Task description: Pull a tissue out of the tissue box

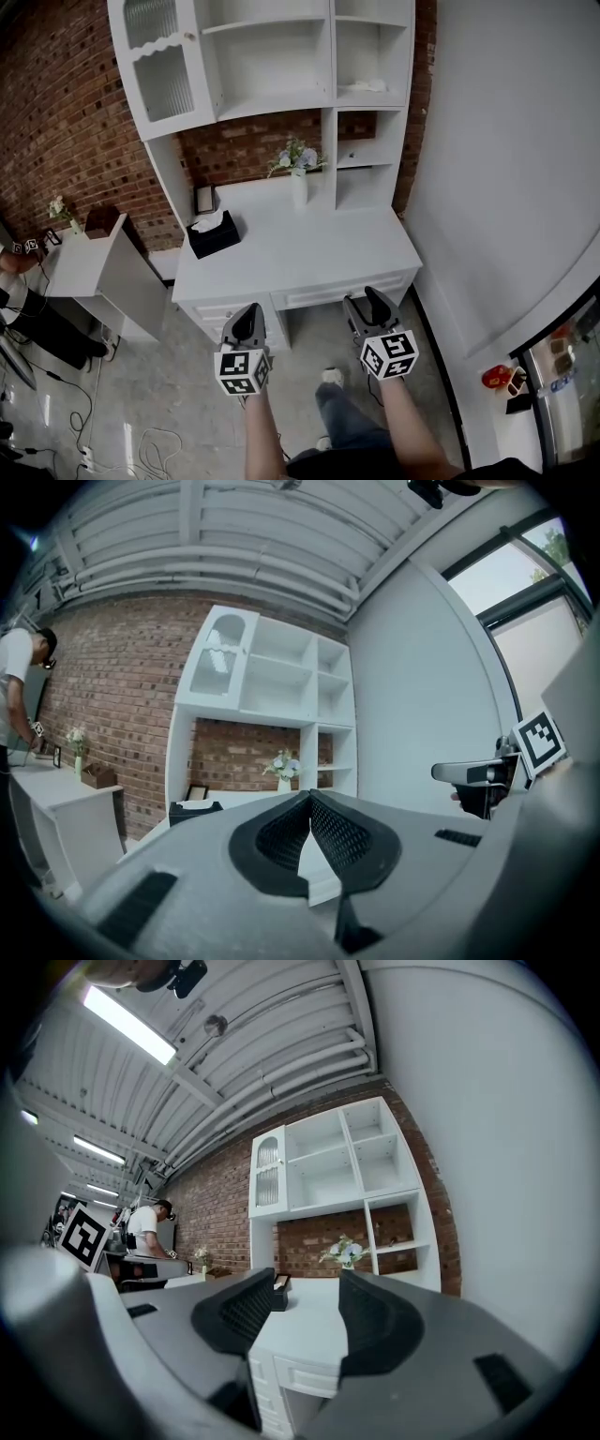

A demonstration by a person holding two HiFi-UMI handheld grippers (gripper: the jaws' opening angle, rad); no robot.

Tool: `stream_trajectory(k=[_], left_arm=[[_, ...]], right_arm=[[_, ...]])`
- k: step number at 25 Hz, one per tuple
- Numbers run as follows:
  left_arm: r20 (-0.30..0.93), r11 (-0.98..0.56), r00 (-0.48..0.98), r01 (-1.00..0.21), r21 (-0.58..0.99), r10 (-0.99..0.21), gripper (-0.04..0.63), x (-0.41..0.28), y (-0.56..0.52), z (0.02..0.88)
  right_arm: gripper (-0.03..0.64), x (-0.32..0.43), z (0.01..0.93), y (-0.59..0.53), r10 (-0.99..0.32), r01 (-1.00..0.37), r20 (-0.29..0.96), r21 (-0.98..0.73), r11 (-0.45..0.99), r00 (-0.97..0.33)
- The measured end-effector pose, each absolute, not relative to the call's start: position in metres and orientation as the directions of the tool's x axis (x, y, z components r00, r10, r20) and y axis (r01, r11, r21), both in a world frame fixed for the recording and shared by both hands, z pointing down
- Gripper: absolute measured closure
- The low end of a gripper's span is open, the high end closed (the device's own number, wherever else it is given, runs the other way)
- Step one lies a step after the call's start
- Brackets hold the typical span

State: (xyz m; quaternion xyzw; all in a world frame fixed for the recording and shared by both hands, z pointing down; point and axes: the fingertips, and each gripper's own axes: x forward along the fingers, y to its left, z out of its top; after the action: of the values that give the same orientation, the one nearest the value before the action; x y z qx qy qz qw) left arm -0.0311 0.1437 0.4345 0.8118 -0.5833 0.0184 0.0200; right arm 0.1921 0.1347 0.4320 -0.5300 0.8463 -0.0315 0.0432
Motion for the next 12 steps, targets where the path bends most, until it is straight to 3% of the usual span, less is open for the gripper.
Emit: stream_trajectory(k=[12], left_arm=[[0.029,-0.304,0.303,-0.952,-0.027,-0.952,0.586,-0.040,0.097,0.426]], right_arm=[[0.419,0.181,0.430,0.079,-0.884,-0.878,-0.072,-0.100,0.468,-0.462]])
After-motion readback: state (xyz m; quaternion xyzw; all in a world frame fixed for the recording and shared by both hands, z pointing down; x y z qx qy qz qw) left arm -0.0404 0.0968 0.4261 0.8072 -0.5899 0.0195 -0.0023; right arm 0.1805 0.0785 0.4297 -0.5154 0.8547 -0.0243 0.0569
